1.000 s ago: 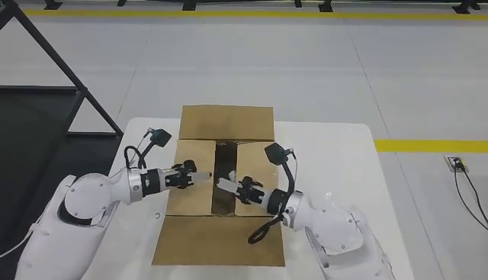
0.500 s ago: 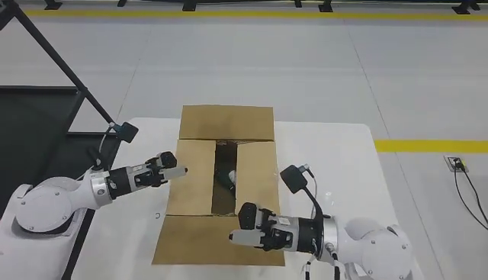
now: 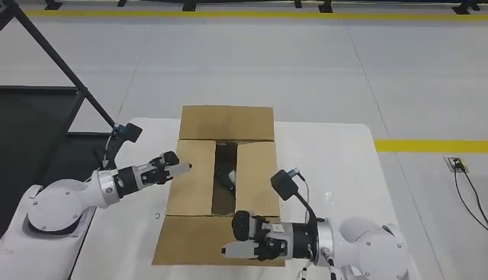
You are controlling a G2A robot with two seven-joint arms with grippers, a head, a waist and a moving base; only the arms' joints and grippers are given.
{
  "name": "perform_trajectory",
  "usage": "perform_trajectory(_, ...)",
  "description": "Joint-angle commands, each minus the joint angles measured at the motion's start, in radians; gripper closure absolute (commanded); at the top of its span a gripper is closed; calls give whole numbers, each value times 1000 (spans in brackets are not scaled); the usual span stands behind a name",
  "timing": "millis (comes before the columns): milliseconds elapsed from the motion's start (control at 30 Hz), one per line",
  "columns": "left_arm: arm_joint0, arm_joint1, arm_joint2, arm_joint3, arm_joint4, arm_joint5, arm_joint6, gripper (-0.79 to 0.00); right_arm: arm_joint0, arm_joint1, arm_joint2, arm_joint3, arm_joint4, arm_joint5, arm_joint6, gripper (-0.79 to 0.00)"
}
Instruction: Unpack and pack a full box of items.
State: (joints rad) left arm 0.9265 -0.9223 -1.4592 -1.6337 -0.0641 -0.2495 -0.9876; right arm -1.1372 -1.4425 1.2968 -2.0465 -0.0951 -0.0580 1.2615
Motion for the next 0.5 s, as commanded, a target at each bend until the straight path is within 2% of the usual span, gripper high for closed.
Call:
perform_trajectory(0, -45, -4, 21, 65, -23, 9, 5, -785, 0, 9, 3, 4, 2, 13, 81, -785)
perform_trajectory(100, -122, -11, 49, 189, -66, 13, 4, -785, -32, 26, 30, -1, 18, -1, 181, -785)
perform_trajectory(233, -224, -24, 97, 344, -86, 4, 19, -785, -128, 51, 90, -31, 1, 5, 274, -785)
perform_trajectory(467, -367, -56, 193, 563, -113, -25, 74, -785, -310, 91, 167, -105, 51, -53, 274, -785)
